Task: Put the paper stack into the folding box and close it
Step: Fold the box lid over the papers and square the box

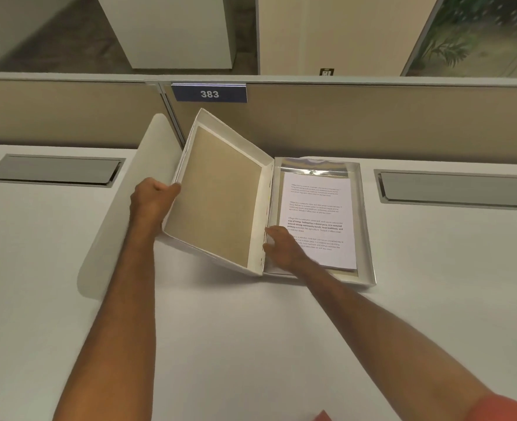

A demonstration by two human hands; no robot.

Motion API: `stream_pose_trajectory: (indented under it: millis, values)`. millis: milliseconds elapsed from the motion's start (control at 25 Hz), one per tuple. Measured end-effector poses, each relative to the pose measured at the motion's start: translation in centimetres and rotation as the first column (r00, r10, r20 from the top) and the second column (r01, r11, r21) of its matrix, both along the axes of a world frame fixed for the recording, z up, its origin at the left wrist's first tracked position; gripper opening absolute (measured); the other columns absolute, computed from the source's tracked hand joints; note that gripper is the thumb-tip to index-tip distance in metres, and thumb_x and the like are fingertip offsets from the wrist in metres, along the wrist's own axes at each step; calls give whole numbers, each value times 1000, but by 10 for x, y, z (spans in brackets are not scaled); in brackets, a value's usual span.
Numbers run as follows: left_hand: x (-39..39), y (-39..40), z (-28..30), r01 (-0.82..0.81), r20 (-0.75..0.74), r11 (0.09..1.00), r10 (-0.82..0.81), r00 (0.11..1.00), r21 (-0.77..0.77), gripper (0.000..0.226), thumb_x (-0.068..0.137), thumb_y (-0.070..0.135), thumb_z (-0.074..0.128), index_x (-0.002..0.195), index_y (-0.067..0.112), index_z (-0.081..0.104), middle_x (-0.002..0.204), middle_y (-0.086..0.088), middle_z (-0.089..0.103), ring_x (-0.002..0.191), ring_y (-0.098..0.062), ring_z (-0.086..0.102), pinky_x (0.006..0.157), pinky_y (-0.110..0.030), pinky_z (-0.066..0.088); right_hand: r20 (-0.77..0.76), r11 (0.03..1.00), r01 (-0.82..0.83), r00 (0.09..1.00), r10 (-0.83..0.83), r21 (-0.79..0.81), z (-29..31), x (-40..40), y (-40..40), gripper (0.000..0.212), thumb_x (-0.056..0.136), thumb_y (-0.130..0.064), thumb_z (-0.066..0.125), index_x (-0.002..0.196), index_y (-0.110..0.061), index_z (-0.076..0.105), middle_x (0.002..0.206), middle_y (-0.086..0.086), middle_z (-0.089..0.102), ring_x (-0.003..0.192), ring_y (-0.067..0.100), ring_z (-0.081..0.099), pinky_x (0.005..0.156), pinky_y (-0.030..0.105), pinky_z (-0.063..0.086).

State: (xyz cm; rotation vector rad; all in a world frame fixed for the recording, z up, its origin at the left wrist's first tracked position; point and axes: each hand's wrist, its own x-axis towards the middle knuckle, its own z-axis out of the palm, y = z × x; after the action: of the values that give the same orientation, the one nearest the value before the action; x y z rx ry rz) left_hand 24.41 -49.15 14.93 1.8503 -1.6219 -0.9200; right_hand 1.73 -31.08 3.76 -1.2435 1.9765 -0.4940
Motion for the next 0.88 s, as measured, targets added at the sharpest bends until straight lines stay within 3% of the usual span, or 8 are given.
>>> stream_pose_trajectory:
  millis: [120, 200, 360, 440, 560, 680, 760, 880]
  values:
    - [-18, 13, 18, 78, -162, 996, -70, 984, 40, 41, 75, 51, 74, 99, 19, 67, 98, -4, 66, 80, -24, 60, 66, -29, 48, 68, 995, 89, 994, -86, -46, 8, -3, 9, 53, 104, -16, 58, 155, -7, 47, 162, 13, 42, 150, 25, 39, 124, 34, 28]
    - [-35, 24, 29, 150, -206, 984, -129, 970, 92, 55, 78, 52, 75, 121, 19, 64, 107, -3, 65, 88, -22, 63, 67, -28, 47, 130, 985, 151, 982, -140, -80, 18, -5, 15, 51, 103, -17, 60, 153, -10, 51, 158, 12, 46, 144, 26, 46, 121, 40, 37]
    - [-80, 52, 41, 340, -225, 925, -300, 927, 168, 45, 83, 53, 69, 114, 20, 65, 95, 2, 67, 76, -15, 65, 59, -25, 45, 237, 947, 280, 942, -239, -157, 43, -12, 27, 43, 102, -19, 62, 145, -16, 60, 150, 8, 56, 129, 23, 59, 109, 33, 45]
    - [-104, 68, 42, 390, -223, 900, -347, 911, 196, 56, 79, 59, 68, 122, 22, 61, 106, 0, 68, 87, -18, 68, 62, -27, 49, 351, 915, 360, 893, -281, -185, 59, -17, 32, 39, 102, -21, 62, 141, -18, 64, 148, 3, 60, 124, 19, 62, 108, 34, 49]
    - [-138, 89, 38, 418, -93, 892, -408, 908, 170, 67, 77, 68, 66, 129, 26, 52, 120, -1, 66, 102, -27, 69, 76, -36, 59, 507, 854, 469, 805, -309, -225, 84, -25, 40, 37, 105, -26, 59, 141, -19, 63, 142, 0, 65, 123, 20, 66, 108, 40, 55]
    - [-165, 108, 38, 444, 62, 887, -454, 889, 127, 77, 71, 78, 62, 129, 28, 50, 125, -2, 65, 104, -30, 68, 77, -36, 62, 621, 797, 546, 725, -297, -257, 106, -34, 52, 38, 106, -34, 58, 143, -23, 59, 134, -1, 68, 112, 16, 73, 90, 29, 64]
    - [-179, 120, 36, 475, 114, 871, -488, 865, 123, 91, 66, 85, 59, 135, 26, 50, 130, -4, 66, 109, -32, 68, 84, -44, 64, 682, 762, 599, 666, -302, -248, 117, -40, 62, 38, 107, -37, 55, 143, -27, 56, 132, -3, 68, 111, 17, 73, 81, 24, 64]
    - [-197, 137, 27, 528, 143, 835, -548, 824, 157, 100, 66, 94, 51, 141, 28, 48, 137, -4, 64, 116, -32, 66, 89, -51, 62, 734, 712, 676, 579, -355, -188, 124, -56, 77, 43, 106, -41, 54, 148, -27, 52, 140, 0, 66, 122, 25, 68, 97, 43, 62]
